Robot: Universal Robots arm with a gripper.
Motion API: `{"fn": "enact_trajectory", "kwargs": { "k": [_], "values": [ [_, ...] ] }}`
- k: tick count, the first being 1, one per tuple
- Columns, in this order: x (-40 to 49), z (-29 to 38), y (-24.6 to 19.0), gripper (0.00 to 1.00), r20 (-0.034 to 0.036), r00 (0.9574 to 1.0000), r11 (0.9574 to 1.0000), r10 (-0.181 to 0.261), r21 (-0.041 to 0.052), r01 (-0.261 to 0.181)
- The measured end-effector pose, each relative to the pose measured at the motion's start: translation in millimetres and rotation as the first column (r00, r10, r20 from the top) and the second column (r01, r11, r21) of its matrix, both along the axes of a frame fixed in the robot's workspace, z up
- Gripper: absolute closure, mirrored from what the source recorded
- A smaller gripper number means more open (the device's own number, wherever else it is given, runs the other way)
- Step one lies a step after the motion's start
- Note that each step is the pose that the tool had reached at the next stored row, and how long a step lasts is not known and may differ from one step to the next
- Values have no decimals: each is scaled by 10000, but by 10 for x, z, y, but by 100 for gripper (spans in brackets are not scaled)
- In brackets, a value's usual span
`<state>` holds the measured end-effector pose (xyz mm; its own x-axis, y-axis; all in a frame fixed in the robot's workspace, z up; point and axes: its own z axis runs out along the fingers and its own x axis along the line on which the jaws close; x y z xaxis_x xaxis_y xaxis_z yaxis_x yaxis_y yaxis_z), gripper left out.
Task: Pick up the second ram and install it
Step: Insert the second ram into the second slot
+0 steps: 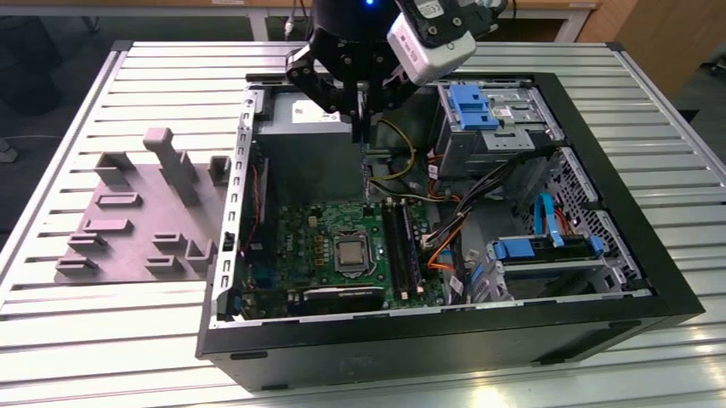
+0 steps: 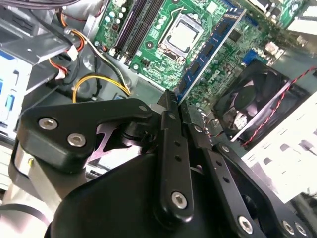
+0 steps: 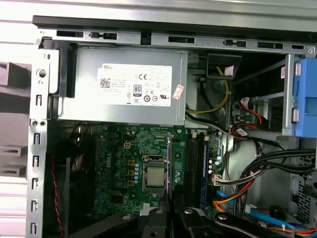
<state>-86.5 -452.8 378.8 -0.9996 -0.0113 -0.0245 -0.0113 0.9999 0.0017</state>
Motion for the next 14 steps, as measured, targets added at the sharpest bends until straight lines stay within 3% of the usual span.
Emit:
{"fn": "enact_trajectory", "kwargs": {
  "k": [14],
  "values": [
    [7,-6,0,86,2,10000,10000,-49,4,49]
  ]
}}
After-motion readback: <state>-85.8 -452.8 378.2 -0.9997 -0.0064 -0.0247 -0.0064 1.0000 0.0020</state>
